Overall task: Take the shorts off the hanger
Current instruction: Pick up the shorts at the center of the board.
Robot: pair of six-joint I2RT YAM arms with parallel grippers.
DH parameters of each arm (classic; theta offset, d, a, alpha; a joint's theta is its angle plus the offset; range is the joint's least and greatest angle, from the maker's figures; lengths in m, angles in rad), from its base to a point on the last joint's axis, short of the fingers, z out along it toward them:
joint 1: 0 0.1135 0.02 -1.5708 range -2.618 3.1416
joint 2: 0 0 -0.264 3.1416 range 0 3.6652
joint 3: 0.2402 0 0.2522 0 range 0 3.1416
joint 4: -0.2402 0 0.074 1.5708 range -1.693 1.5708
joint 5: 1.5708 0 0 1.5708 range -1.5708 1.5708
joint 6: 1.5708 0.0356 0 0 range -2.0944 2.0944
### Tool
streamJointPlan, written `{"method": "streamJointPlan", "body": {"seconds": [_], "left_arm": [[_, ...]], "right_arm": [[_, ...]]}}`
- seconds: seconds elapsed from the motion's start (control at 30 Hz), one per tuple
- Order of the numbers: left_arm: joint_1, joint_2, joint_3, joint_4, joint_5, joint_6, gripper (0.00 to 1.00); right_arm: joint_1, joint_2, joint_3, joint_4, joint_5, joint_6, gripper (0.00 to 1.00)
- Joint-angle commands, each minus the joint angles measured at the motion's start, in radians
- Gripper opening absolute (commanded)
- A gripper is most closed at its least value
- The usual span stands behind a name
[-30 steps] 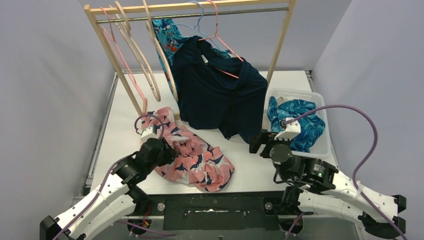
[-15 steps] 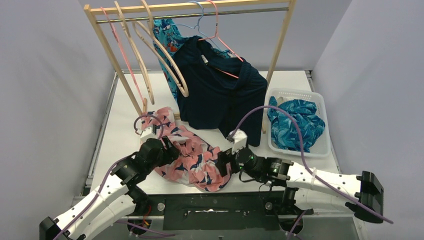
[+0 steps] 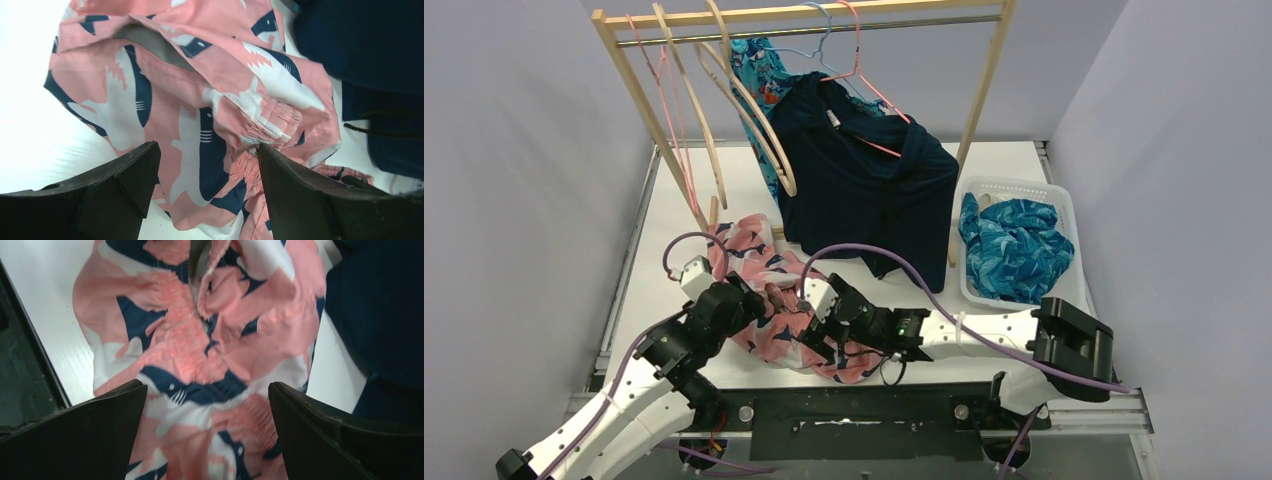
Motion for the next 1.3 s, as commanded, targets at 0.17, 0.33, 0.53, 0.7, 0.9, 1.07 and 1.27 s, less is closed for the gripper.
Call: {"method": "streamJointPlan", "body": {"seconds": [0.17,0.33,0.53,0.7,0.9,1.07,1.27], "left_arm": [[0.005,-0.061,0.041,-0.019,-0.097,-0.042,0.72],[0.006,-0.069,0.045,-0.024,-0.112,-0.037,0.72],[0.005,-0.081,0.037,-0.009,-0.111,-0.025,0.72],[0.006,-0.089,0.041,-0.002,-0.092,-0.008,0.72],[0.004,-0.106,0.035,0.012,-0.071,-0.001,0.72],[0.003,-0.11,0.028,0.03,-0.055,0.015,0.72],[0.001,-0.108,0.018,0.061,-0.028,0.044,0.72]], "right_arm": [[-0.103,0.149,0.141,0.156,-0.352,-0.175,0.97],[-0.111,0.268,0.1,0.194,-0.391,-0.127,0.98],[-0.116,0.368,0.053,0.2,-0.222,-0.037,0.99],[-0.104,0.28,-0.073,0.291,-0.13,0.133,0.48],[0.003,-0.01,-0.204,0.289,0.137,0.161,0.0],[0.084,-0.277,-0.254,0.176,0.382,0.214,0.0],[0.144,-0.628,-0.267,-0.003,0.572,0.258,0.0]]}}
